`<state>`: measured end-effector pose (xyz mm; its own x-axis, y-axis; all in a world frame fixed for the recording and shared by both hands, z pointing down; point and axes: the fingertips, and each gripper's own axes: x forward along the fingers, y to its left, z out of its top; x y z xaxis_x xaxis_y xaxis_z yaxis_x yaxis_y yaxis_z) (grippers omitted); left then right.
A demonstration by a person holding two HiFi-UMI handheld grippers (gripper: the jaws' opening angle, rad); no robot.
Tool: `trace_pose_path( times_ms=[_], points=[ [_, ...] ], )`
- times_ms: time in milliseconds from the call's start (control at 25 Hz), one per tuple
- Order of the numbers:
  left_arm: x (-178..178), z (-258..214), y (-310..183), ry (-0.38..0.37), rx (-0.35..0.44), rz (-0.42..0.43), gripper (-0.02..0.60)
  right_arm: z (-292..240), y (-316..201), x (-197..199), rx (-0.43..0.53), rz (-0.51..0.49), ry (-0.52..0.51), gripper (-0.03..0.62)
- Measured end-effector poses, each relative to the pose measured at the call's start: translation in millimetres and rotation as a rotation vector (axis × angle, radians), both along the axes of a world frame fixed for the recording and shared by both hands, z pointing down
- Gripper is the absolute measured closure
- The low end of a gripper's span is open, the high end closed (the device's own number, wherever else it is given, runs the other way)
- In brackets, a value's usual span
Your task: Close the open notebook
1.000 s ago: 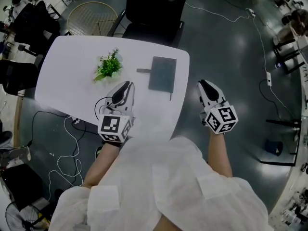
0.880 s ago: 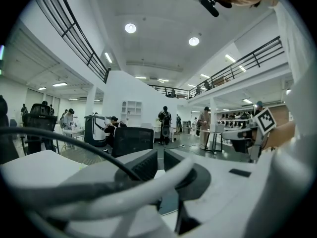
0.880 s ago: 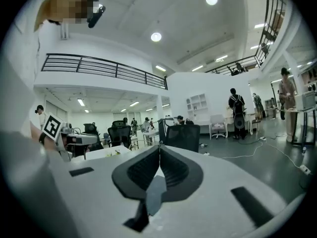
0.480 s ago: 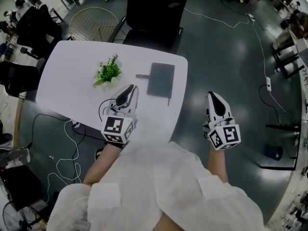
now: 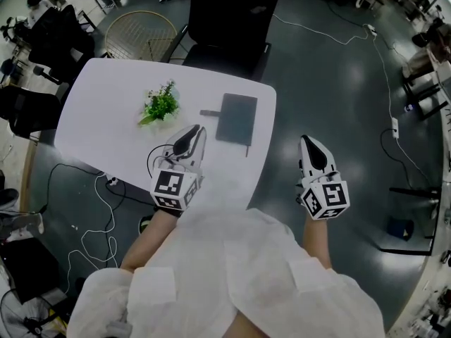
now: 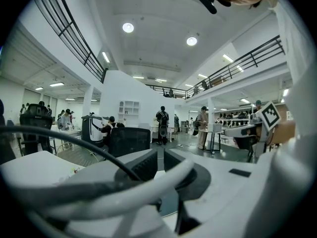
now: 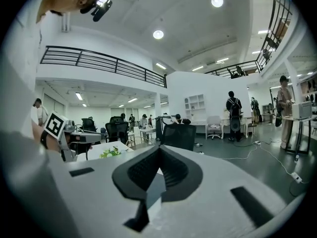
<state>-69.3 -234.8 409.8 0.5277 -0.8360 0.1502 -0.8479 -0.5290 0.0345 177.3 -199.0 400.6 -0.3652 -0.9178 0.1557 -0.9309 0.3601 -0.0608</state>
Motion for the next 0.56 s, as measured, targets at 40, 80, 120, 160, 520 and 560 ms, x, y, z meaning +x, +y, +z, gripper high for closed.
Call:
trace_pose_path(
  times_ms=[40,80,120,160,520,560],
  points=[
    [-1.1,-0.4,-0.4,-0.001,0.000,-0.005,0.543,0.9,-0.5,-1.6,-0.001,-0.006,0.007,0.594],
    [-2.3,-0.4,-0.5,-0.002,0.000,-0.009,0.543,1.8,-0.9,-3.2,-0.002,-0.013,0.015,0.594],
    [-3.4,-0.2,-0.2,-0.003,-0.001,-0.014,0.543,2.7,-1.1,-4.7,-0.003,-0.020,0.020,0.594],
    [-4.5,0.2,0.5,-0.004,-0.001,-0.018,0.543,3.4,-1.4,-6.0,-0.003,-0.027,0.022,0.594],
    [-11.0,2.2,5.5,-0.010,-0.006,-0.050,0.543,8.4,-6.2,-14.1,-0.009,-0.067,0.042,0.594],
    [-11.9,2.7,5.7,-0.010,-0.007,-0.054,0.543,9.0,-6.8,-14.6,-0.009,-0.070,0.044,0.594]
  ],
)
